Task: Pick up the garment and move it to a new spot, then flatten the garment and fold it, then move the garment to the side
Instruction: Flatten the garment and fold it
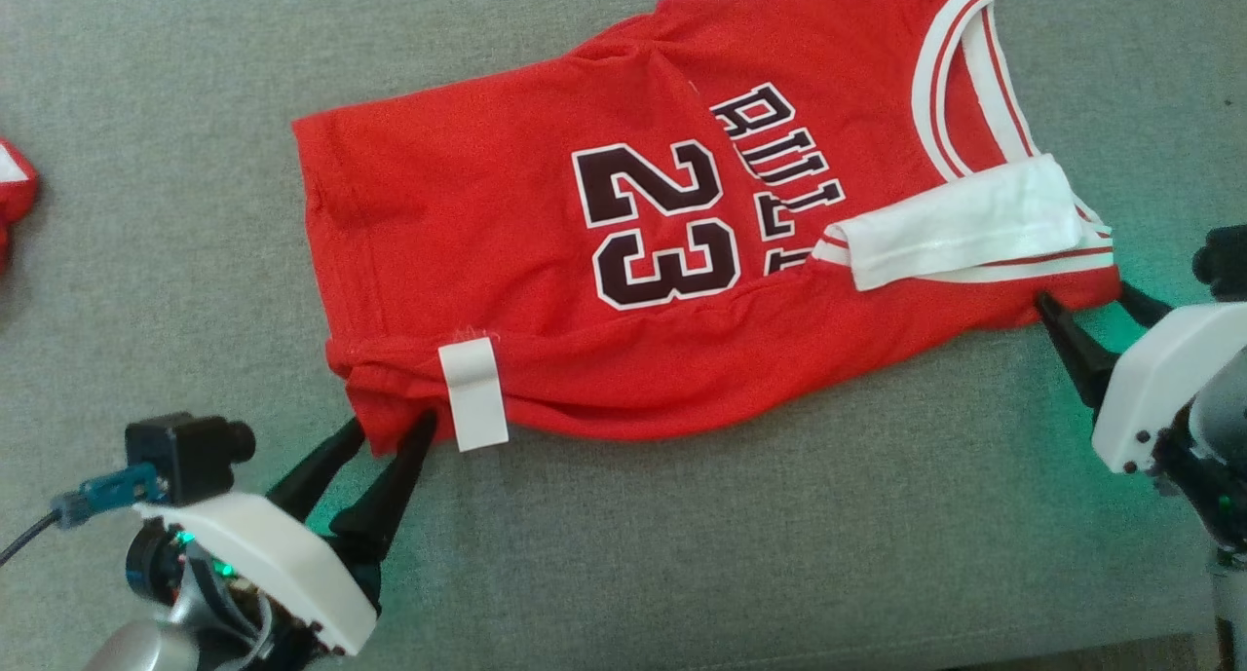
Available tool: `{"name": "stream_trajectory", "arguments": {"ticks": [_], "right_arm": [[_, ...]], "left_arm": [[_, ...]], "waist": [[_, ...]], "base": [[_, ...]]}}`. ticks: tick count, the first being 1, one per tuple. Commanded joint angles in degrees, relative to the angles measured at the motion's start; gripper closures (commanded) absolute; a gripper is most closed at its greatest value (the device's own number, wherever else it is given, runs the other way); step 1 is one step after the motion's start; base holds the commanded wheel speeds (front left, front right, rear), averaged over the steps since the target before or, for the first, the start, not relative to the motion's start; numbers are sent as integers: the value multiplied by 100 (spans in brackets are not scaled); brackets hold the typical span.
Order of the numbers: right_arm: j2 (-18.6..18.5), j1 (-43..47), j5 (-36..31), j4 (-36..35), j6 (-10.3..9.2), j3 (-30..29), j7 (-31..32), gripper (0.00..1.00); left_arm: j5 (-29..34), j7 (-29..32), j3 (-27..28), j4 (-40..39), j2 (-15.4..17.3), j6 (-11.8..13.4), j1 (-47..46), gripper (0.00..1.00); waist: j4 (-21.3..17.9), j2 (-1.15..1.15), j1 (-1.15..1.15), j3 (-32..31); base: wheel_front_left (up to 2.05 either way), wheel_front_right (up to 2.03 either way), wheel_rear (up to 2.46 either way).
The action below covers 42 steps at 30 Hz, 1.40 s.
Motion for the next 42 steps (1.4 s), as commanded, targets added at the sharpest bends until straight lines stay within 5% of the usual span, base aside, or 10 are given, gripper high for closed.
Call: {"name": "stream_trajectory", "arguments": {"ticks": [1,3,5,6,7,27,38,39,40,42], "right_arm": [[-163,-87,-23,-150,44,91,46,0],[-169,-111,23,-69,44,149,108,0],[-158,-176,53,37,44,203,162,0],[-119,-225,80,102,44,202,178,67],[-65,-274,122,170,44,193,207,100],[-385,953,1346,-964,44,-1007,1533,100],[-209,2125,1372,-1396,44,-1000,1580,100],[-260,2175,1333,-1386,44,-958,1536,58],[-326,2225,1280,-1375,44,-928,1481,0],[-476,2301,1198,-1344,44,-878,1403,0]], "left_arm": [[51,29,174,-151,89,-34,-225,54],[37,65,150,-138,105,-75,-260,100],[-11,94,131,-118,125,-142,-262,100],[-42,119,119,-103,146,-181,-253,100],[-89,145,113,-86,156,-213,-242,100],[-1711,407,522,-310,685,-1016,889,100],[-1386,62,159,20,533,-1081,1681,100],[-1315,25,124,79,501,-1073,1681,69],[-1235,-29,103,143,465,-1052,1676,0],[-1096,-65,32,263,434,-1015,1680,0]], "waist": [[-6,0,0,19],[-23,0,0,50],[-39,0,0,73],[-43,0,0,80],[-43,0,0,83],[-9,0,0,-490],[-56,0,0,-535],[-39,0,0,-555],[-22,0,0,-580],[9,0,0,-658]], "base": [[0,0,0],[0,0,0],[0,0,0],[0,0,0],[0,0,0],[0,0,0],[0,0,0],[0,0,0],[0,0,0],[0,0,0]]}}
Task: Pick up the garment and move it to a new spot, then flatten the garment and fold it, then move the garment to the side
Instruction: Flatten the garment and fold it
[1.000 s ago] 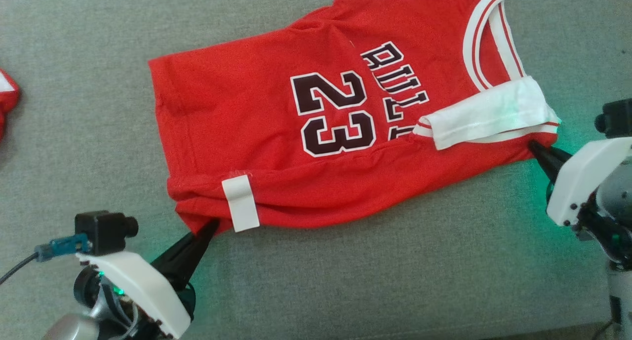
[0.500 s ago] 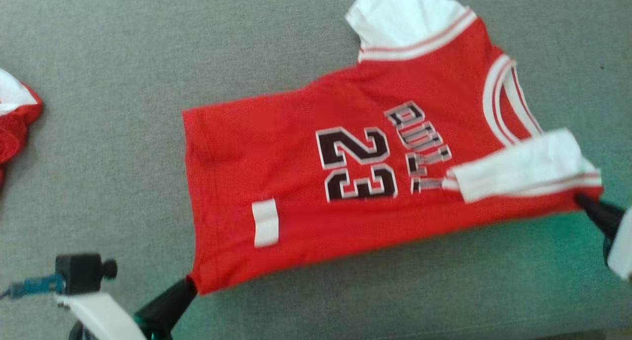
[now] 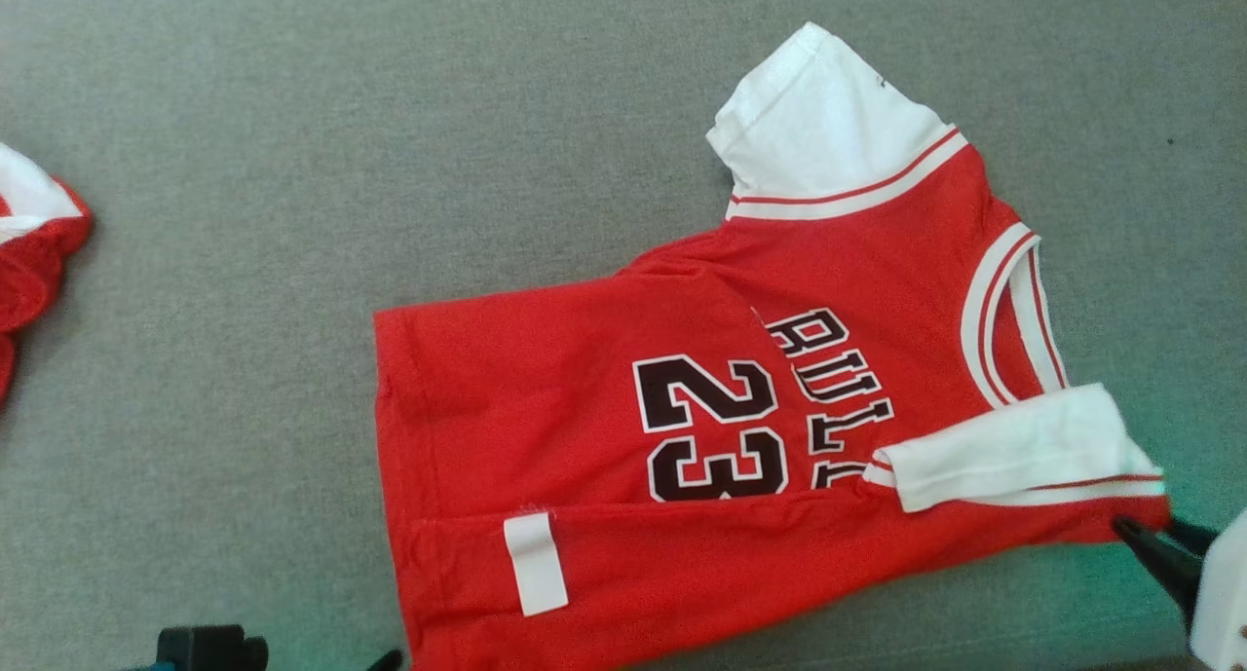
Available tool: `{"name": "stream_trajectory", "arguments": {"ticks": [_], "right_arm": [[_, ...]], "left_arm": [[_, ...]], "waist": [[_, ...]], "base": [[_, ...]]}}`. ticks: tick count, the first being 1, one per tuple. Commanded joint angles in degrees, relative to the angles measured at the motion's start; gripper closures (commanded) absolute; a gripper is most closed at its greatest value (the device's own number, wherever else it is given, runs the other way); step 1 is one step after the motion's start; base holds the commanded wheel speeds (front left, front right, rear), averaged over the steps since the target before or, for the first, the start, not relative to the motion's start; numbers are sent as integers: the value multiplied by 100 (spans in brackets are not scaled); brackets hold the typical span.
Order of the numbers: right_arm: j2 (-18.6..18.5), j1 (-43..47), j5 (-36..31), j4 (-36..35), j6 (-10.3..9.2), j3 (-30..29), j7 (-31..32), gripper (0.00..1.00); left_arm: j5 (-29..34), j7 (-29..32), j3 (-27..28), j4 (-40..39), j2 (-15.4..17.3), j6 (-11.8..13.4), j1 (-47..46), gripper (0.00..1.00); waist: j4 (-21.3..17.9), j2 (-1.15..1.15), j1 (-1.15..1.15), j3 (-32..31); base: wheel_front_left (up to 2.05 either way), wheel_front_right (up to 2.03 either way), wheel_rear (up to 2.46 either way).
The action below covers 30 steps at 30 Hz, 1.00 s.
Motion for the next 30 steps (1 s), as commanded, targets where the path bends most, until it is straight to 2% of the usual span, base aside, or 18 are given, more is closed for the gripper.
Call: {"name": "stream_trajectory", "arguments": {"ticks": [1,6,9,13,15,19,21,24,30], "right_arm": [[-316,69,-36,-190,44,33,-65,0],[-818,153,84,-334,44,-7,-37,0],[-1040,82,288,-542,44,-174,-42,0],[-970,-666,406,-771,44,-260,-293,0],[-886,-1286,229,-726,44,-108,-496,0],[-624,-2570,-344,-277,44,563,-841,0],[-549,-3151,-634,121,44,966,-1021,0],[-412,-3915,-1006,835,44,1375,-1314,0],[-115,-5057,-1452,2308,44,1830,-1978,0]], "left_arm": [[94,-76,175,-65,52,40,-106,0],[496,-216,202,0,225,225,50,0],[749,-389,382,-86,348,433,65,0],[1141,-658,679,-282,365,822,-245,0],[1289,-766,800,-400,270,1006,-583,0],[1559,-828,798,-464,-5,1168,-1574,0],[1764,-762,648,-310,-142,1214,-2111,0],[2069,-598,295,99,-337,1143,-2849,0],[2298,-348,-332,929,-879,834,-3894,0]], "waist": [[36,0,0,-92],[98,0,0,-336],[146,0,0,-414],[167,0,0,-339],[174,0,0,-209],[280,0,0,166],[365,0,0,365],[530,0,0,673],[841,0,0,1018]], "base": [[0,0,0],[0,0,0],[0,0,0],[0,0,0],[0,0,0],[0,0,0],[0,0,0],[0,0,0],[0,0,0]]}}
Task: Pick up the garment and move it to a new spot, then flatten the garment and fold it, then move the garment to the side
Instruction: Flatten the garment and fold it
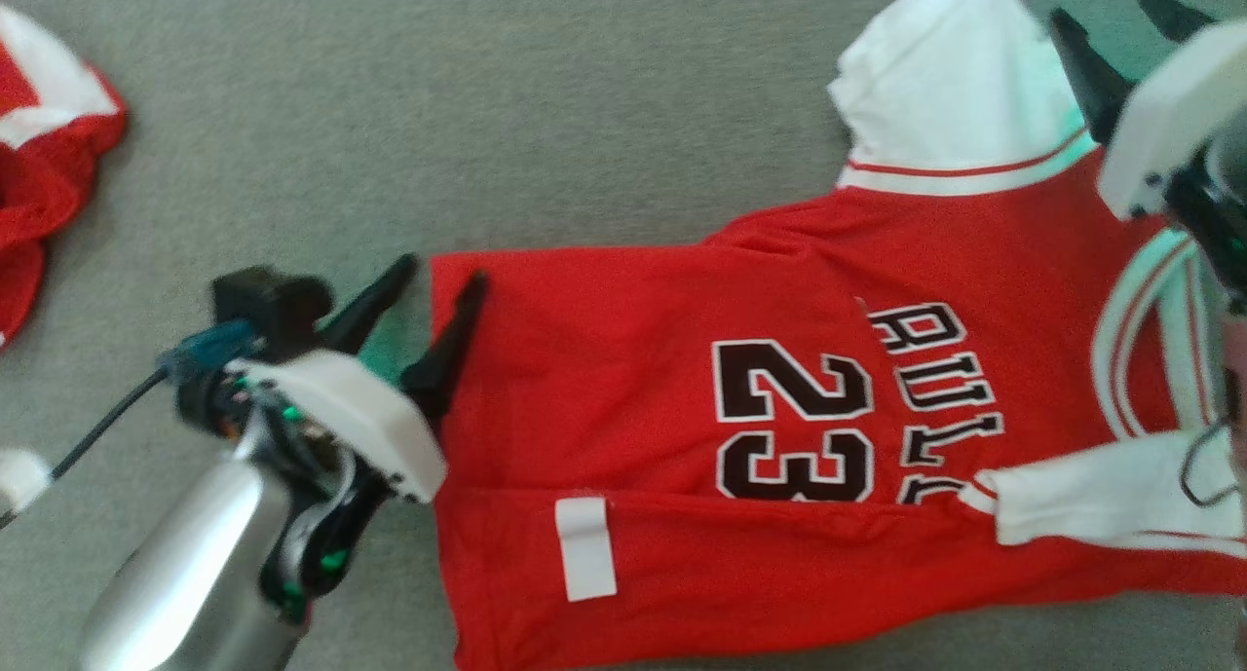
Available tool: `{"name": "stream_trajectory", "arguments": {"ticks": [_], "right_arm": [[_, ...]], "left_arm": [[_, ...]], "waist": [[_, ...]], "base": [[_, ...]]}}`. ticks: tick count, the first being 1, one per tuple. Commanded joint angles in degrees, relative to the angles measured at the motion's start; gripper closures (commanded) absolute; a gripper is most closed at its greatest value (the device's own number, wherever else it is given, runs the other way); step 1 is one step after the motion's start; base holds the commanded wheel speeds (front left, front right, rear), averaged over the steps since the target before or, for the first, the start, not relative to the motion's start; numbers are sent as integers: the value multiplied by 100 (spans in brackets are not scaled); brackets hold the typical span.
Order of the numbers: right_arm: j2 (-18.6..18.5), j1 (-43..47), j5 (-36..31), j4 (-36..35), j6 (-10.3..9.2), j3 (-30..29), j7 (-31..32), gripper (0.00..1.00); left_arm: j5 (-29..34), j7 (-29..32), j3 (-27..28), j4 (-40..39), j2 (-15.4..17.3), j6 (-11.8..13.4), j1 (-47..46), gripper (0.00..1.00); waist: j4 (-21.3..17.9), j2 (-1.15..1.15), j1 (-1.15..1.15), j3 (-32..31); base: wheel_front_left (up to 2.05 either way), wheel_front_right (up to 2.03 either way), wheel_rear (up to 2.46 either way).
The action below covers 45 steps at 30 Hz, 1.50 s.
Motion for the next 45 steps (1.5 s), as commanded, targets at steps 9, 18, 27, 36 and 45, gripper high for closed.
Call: {"name": "stream_trajectory", "arguments": {"ticks": [9,18,27,36,45], "right_arm": [[13,-861,-214,1170,44,577,-369,0],[-146,-1088,-36,1740,44,795,-364,0],[-120,-1136,357,1923,44,1223,-161,100],[-37,-1559,477,2037,44,610,-858,100],[281,-2044,22,2197,44,-358,-1465,100]], "left_arm": [[17,272,-136,89,-86,-298,-569,0],[-142,482,-268,14,-94,-419,-586,0],[-241,599,-397,136,-216,-535,-745,100],[-238,171,-173,272,-291,-643,-1038,100],[-239,-263,335,361,-250,-472,-1382,100]], "waist": [[441,0,-3,222],[464,0,-3,189],[468,0,-3,269],[434,0,-3,242],[258,0,-3,137]], "base": [[0,0,0],[0,0,0],[0,0,0],[0,0,0],[0,0,0]]}}
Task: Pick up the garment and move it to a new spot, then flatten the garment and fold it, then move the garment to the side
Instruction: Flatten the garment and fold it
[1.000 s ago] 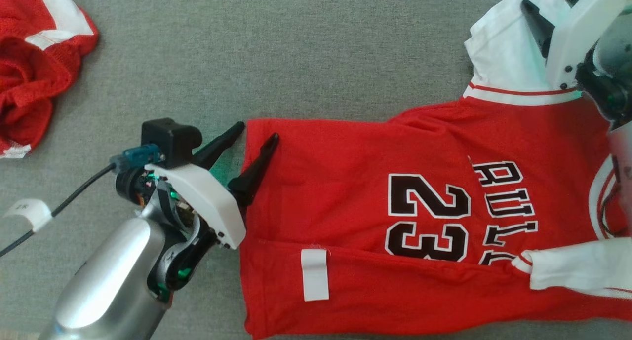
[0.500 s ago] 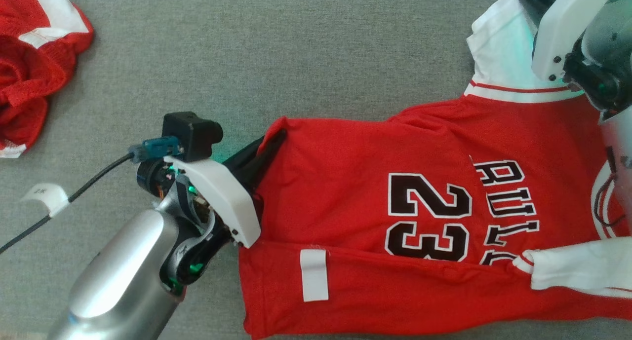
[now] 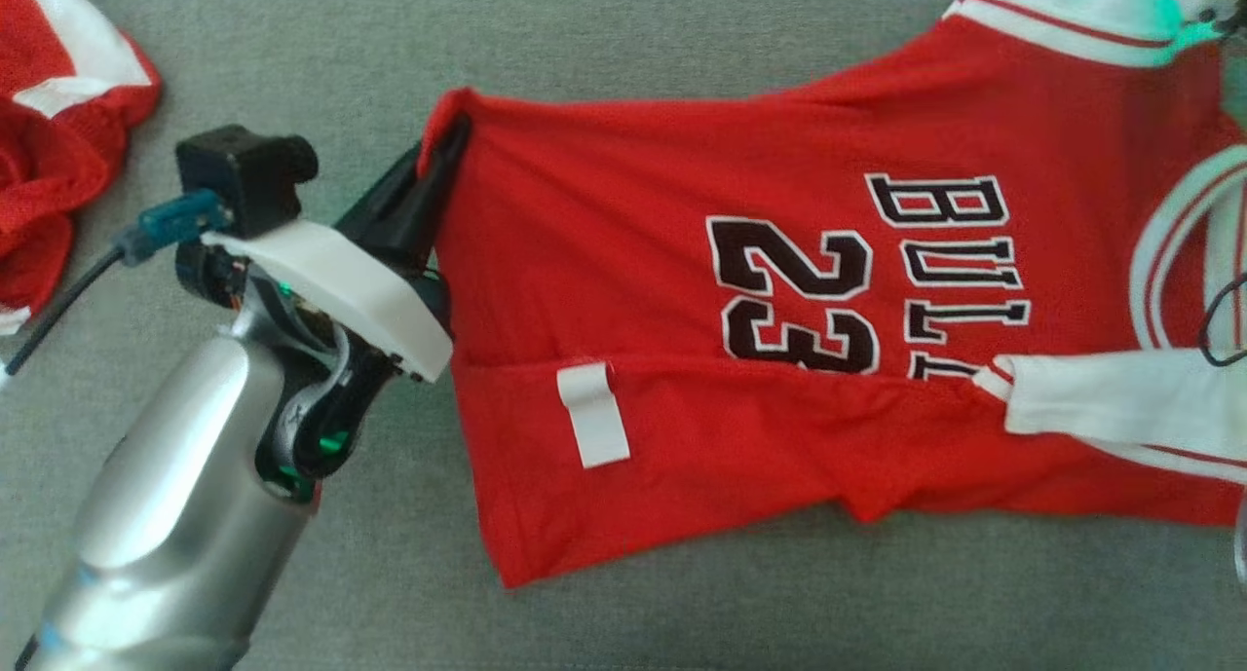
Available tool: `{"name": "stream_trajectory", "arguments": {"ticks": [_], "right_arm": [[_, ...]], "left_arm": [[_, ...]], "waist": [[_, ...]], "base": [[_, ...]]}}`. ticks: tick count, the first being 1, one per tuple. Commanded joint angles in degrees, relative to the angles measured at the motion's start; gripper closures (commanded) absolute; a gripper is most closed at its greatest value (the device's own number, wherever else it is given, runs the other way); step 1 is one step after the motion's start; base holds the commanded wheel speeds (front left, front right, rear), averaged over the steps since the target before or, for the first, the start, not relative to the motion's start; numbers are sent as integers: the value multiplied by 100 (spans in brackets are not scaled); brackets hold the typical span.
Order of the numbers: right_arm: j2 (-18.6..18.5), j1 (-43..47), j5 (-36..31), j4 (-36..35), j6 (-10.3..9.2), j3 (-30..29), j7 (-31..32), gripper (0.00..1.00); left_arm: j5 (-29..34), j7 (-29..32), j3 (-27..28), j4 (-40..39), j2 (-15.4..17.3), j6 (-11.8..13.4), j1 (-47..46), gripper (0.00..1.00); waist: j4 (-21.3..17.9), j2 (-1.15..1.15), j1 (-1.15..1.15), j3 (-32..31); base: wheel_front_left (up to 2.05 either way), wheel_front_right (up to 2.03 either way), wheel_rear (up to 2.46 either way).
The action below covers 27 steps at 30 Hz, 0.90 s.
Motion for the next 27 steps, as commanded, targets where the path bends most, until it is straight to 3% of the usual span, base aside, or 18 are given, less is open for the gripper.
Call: {"name": "stream_trajectory", "arguments": {"ticks": [1,7,15,22,27], "right_arm": [[101,-64,-2,-235,43,-69,-43,100],[101,519,309,-851,43,-36,-125,100],[-27,2320,907,-2722,43,-271,64,100],[409,3833,1067,-4232,43,-853,376,100],[789,4697,1043,-4887,43,-1112,516,100]], "left_arm": [[3,-83,329,-143,175,31,-186,100],[-33,-245,361,-240,158,85,63,100],[-150,-555,440,-963,334,200,1071,100],[-248,-749,564,-1547,511,421,1976,100],[-358,-844,571,-1798,496,537,2453,100]], "waist": [[-80,0,0,-63],[-242,0,0,-174],[-530,0,0,-434],[-664,0,0,-695],[-719,0,0,-849]], "base": [[0,0,0],[0,0,0],[0,0,0],[0,0,0],[0,0,0]]}}
